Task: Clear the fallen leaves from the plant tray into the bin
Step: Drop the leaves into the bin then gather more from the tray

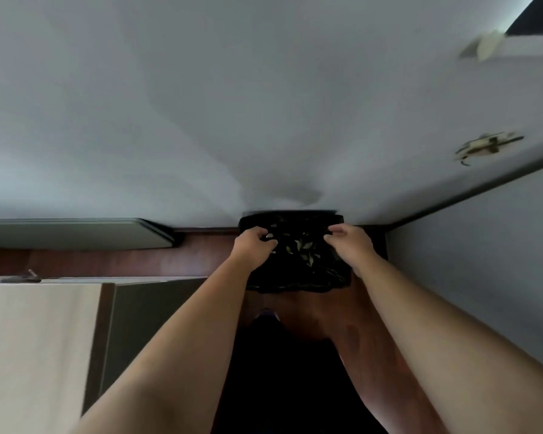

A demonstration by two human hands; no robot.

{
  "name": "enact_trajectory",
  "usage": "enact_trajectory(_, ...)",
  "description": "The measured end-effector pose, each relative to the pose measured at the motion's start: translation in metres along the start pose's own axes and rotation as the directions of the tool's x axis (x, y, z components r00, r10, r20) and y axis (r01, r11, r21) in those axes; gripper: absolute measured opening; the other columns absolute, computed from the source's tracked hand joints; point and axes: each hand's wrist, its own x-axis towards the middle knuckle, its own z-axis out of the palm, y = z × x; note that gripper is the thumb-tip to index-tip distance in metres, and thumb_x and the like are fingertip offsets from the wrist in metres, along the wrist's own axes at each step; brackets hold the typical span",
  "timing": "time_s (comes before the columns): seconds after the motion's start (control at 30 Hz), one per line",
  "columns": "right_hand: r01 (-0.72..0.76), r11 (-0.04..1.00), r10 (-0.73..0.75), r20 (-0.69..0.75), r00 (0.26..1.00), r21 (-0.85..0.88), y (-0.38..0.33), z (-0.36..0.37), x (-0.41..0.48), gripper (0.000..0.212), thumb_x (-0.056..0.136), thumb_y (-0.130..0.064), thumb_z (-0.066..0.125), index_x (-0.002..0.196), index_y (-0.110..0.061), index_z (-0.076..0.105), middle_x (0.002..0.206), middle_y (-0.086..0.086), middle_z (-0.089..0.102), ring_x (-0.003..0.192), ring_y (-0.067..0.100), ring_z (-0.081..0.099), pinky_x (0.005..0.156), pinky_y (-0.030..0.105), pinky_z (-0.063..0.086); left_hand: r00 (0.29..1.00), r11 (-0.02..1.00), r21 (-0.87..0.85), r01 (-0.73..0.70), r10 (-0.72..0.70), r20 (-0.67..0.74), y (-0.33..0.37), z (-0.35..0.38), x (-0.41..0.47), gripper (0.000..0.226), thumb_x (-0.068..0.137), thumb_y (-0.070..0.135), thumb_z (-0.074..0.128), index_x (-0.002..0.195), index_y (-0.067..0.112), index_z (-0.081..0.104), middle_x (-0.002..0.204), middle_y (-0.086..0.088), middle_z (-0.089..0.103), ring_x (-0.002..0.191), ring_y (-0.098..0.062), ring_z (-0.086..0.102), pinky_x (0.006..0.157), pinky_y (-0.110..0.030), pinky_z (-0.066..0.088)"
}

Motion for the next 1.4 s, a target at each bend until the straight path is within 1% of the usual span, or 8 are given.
enact_trajectory(0.17,-0.006,0.999,0.006,-0.011,1.0,-0.041,0.001,-0.007,-0.01,0.021,0.086,-0.021,0.061,0.105,-0.015,0.067,0.113,0.008,0.066,0.108,0.025,0.059,0.093,0.033,0.047,1.0,0.989,0.145,0.002,-0.005,0.02,-0.001,-0.01,-0.012,0.05,0.092,0.032,0.057,0.135,0.011,0.047,0.14,-0.008,0.051,0.126,-0.025,0.05,0.1,-0.029,0.041)
enact_trajectory(0.3,0.121,0.987,-0.117,0.038,0.992,-0.105,-0.03,-0.019,-0.037,0.017,0.087,-0.019,0.06,0.101,-0.014,0.069,0.109,0.008,0.068,0.104,0.024,0.061,0.081,0.026,0.044,0.998,0.988,0.147,-0.044,0.05,-0.038,0.016,-0.032,-0.049,0.044,0.09,0.029,0.06,0.129,0.01,0.053,0.134,-0.009,0.057,0.123,-0.024,0.053,0.099,-0.028,0.042)
enact_trajectory(0.53,0.449,0.874,-0.423,0.161,0.892,-0.187,-0.11,-0.026,-0.123,0.016,0.085,-0.015,0.06,0.096,-0.012,0.071,0.101,0.009,0.07,0.103,0.025,0.062,0.081,0.023,0.04,0.927,0.989,0.033,-0.145,0.148,-0.344,0.03,-0.087,-0.167,0.035,0.087,0.026,0.062,0.119,0.012,0.061,0.124,-0.008,0.063,0.114,-0.023,0.059,0.096,-0.026,0.043)
enact_trajectory(0.67,0.648,0.738,-0.583,0.306,0.753,-0.19,-0.152,0.01,-0.194,0.013,0.084,-0.016,0.061,0.091,-0.014,0.071,0.086,0.004,0.065,0.095,0.024,0.063,0.077,0.022,0.039,0.842,0.992,-0.006,-0.124,0.102,-0.529,-0.01,-0.128,-0.255,0.031,0.088,0.025,0.06,0.115,0.013,0.063,0.121,-0.006,0.064,0.112,-0.024,0.059,0.096,-0.029,0.046)
enact_trajectory(0.83,0.858,0.492,-0.669,0.568,0.48,-0.146,-0.18,0.094,-0.312,0.007,0.084,-0.016,0.061,0.084,-0.019,0.068,0.08,0.004,0.065,0.08,0.02,0.059,0.071,0.024,0.042,0.639,0.989,-0.149,-0.011,-0.108,-0.762,-0.112,-0.171,-0.383,0.027,0.087,0.025,0.059,0.11,0.014,0.066,0.114,-0.007,0.068,0.106,-0.023,0.062,0.089,-0.027,0.046)
enact_trajectory(1.13,0.994,0.108,-0.489,0.872,0.027,0.029,-0.116,0.258,-0.511,0.011,0.083,-0.012,0.06,0.083,-0.019,0.069,0.074,0.003,0.065,0.072,0.023,0.06,0.056,0.023,0.042,0.337,0.821,-0.546,0.167,-0.568,-0.751,-0.327,-0.109,-0.575,0.018,0.083,0.023,0.059,0.096,0.015,0.069,0.101,-0.007,0.073,0.095,-0.023,0.066,0.081,-0.027,0.05)
enact_trajectory(1.27,0.992,-0.111,-0.346,0.934,-0.094,0.059,-0.072,0.318,-0.563,0.015,0.083,-0.015,0.058,0.092,-0.017,0.071,0.079,-0.002,0.064,0.071,0.016,0.057,0.06,0.022,0.042,0.284,0.737,-0.628,0.25,-0.676,-0.68,-0.41,-0.082,-0.619,0.021,0.08,0.021,0.061,0.099,0.014,0.067,0.108,-0.011,0.069,0.101,-0.027,0.063,0.088,-0.028,0.049)
enact_trajectory(1.4,0.976,-0.214,-0.308,0.946,-0.101,0.034,-0.044,0.364,-0.59,0.023,0.083,-0.016,0.056,0.102,-0.019,0.069,0.095,0.0,0.07,0.087,0.018,0.063,0.072,0.022,0.044,0.35,0.754,-0.557,0.347,-0.655,-0.67,-0.475,-0.076,-0.635,0.032,0.082,0.016,0.062,0.113,0.008,0.061,0.123,-0.015,0.058,0.113,-0.028,0.055,0.094,-0.027,0.043)
